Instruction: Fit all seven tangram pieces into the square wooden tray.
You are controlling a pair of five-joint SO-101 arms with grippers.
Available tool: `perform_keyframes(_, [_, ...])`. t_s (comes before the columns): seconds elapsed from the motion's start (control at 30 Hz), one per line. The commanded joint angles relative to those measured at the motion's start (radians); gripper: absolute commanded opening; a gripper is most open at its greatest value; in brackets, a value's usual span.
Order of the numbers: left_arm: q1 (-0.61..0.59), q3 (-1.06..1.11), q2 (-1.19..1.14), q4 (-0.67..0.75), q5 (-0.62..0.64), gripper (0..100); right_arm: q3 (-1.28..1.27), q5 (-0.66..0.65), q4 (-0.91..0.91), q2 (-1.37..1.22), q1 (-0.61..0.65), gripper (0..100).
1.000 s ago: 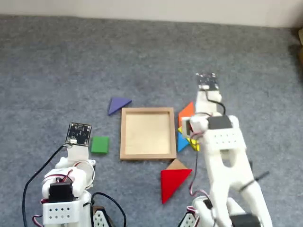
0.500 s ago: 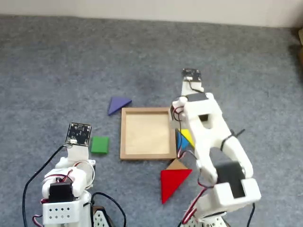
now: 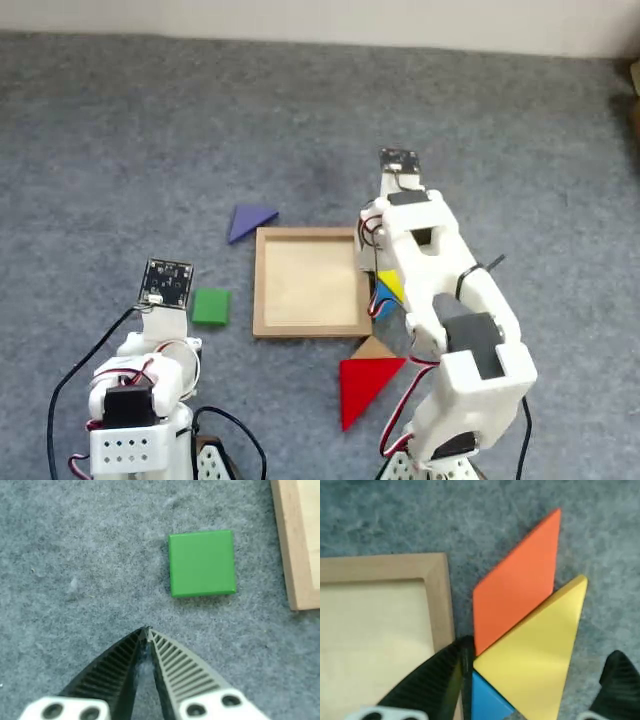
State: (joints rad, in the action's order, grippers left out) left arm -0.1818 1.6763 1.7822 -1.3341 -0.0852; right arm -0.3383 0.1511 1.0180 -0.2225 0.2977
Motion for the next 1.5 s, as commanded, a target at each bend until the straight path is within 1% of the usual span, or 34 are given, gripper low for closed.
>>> perform_keyframes(0.0, [-0.019, 0.021, 0.035, -0.006, -0.002, 1, 0.05, 0.009, -0.01, 0.004, -0.016, 38.9])
perform_keyframes(0.2, [-0.019, 0.021, 0.035, -0.006, -0.002, 1, 0.047, -0.061, -0.01, -0.001, -0.044, 38.7])
perform_keyframes(0.4, [-0.019, 0.021, 0.035, -0.006, -0.002, 1, 0.044, -0.068, -0.01, -0.001, -0.039, 29.6])
perform_keyframes(0.47, [-0.019, 0.021, 0.035, -0.006, -0.002, 1, 0.044, -0.068, -0.01, -0.001, -0.039, 28.8])
perform_keyframes(0.8, [-0.019, 0.021, 0.035, -0.006, -0.002, 1, 0.044, -0.069, -0.002, 0.005, -0.036, 28.8])
perform_keyframes(0.93, [-0.019, 0.021, 0.035, -0.006, -0.002, 1, 0.048, -0.112, 0.027, 0.005, -0.025, 28.9])
perform_keyframes(1.17, [-0.019, 0.021, 0.035, -0.006, -0.002, 1, 0.044, -0.117, 0.047, 0.002, 0.002, 29.1])
perform_keyframes(1.27, [-0.019, 0.021, 0.035, -0.006, -0.002, 1, 0.045, -0.11, 0.061, 0.005, 0.002, 33.6])
perform_keyframes(1.33, [-0.019, 0.021, 0.035, -0.006, -0.002, 1, 0.05, -0.11, 0.101, 0.004, 0.007, 36.5])
perform_keyframes(1.47, [-0.019, 0.021, 0.035, -0.006, -0.002, 1, 0.048, -0.114, 0.113, 0.001, 0.007, 36.8])
